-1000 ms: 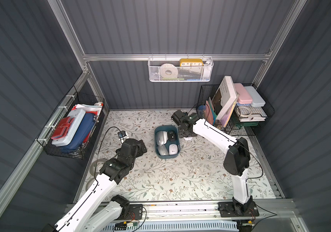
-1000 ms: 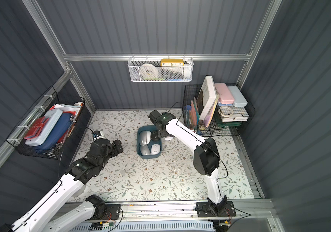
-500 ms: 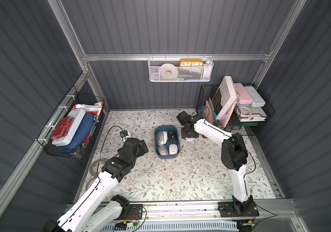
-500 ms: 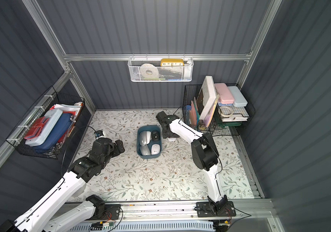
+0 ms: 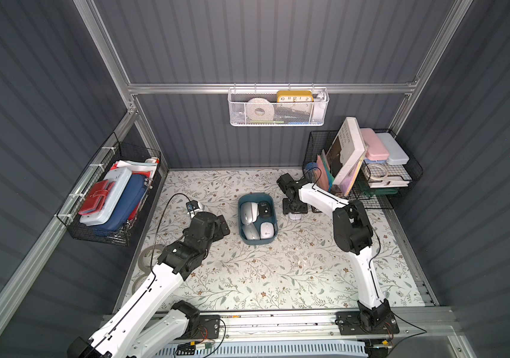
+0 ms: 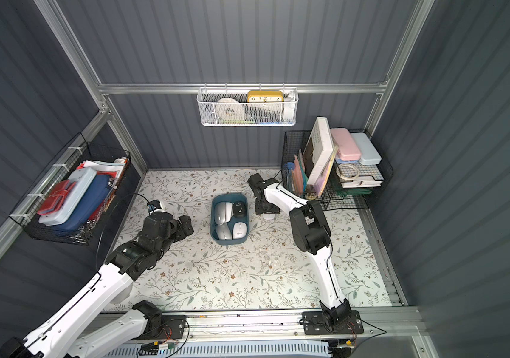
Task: Take out the mouse from the storage box
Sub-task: Place the mouse at the center of the board.
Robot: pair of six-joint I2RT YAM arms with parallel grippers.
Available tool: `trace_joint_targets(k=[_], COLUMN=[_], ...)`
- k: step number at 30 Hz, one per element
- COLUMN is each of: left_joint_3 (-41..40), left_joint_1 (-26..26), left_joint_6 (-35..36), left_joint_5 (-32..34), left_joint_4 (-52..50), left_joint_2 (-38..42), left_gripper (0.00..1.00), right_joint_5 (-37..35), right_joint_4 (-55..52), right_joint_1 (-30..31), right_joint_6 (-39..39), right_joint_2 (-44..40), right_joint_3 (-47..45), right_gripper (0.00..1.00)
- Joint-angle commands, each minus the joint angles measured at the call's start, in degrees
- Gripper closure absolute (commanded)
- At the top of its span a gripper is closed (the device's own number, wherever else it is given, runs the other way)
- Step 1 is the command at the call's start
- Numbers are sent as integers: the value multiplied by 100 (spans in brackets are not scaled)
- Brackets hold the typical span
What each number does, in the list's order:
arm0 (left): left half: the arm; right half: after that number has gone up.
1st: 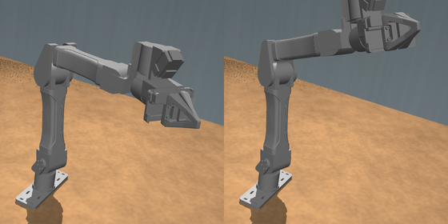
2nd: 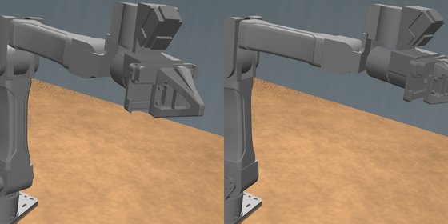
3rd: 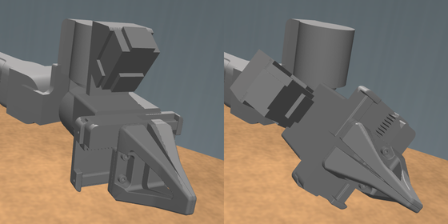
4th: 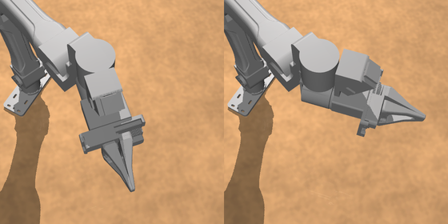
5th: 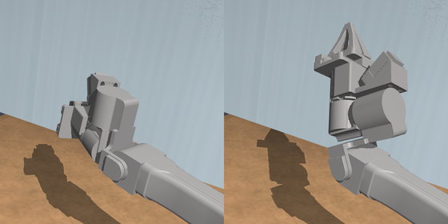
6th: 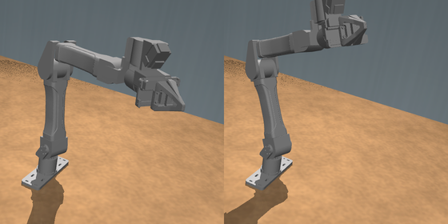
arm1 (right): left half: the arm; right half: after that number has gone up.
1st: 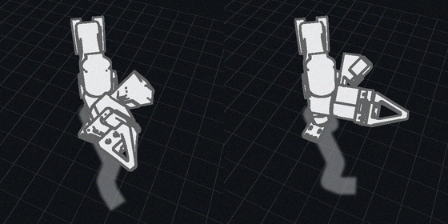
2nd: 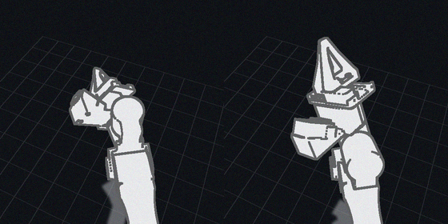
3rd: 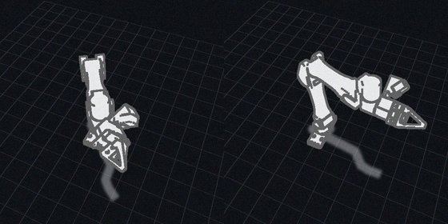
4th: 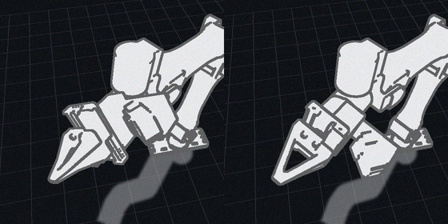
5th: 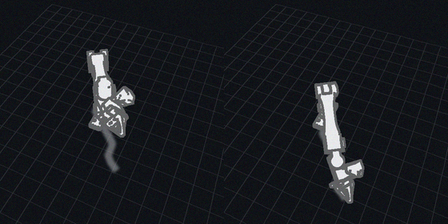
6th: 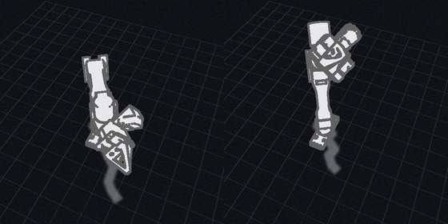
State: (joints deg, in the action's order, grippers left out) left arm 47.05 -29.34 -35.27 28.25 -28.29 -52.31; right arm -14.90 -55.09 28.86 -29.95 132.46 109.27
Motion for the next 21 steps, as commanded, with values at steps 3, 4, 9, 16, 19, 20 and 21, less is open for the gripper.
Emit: trace_joint_targets(k=[3,4,9,16,19,20,21], left_joint_3=[-65,-65,-73,-73,-73,-86,-99], left_joint_1=[-1,2,-1,-1,-1,-1,-1], left_joint_6=[20,20,11,17,20,20,33], left_joint_5=[-74,-72,-73,-68,-39,-39,-34], left_joint_4=[50,43,43,21,-1,7,20], left_joint_2=[2,2,28,45,63,72,65], left_gripper=[1,1,1,1,1,1,1], right_joint_5=[134,136,146,119,103,60,14], right_joint_4=[107,110,86,43,25,-3,-37], right_joint_1=[-51,-50,-48,-53,-41,-46,-42], right_joint_6=[-45,-45,-62,-60,-21,-12,-19], right_joint_2=[164,176,214,162,89,50,3], right_joint_3=[138,138,138,138,138,138,138], right_gripper=[34,33,29,22,19,17,16])
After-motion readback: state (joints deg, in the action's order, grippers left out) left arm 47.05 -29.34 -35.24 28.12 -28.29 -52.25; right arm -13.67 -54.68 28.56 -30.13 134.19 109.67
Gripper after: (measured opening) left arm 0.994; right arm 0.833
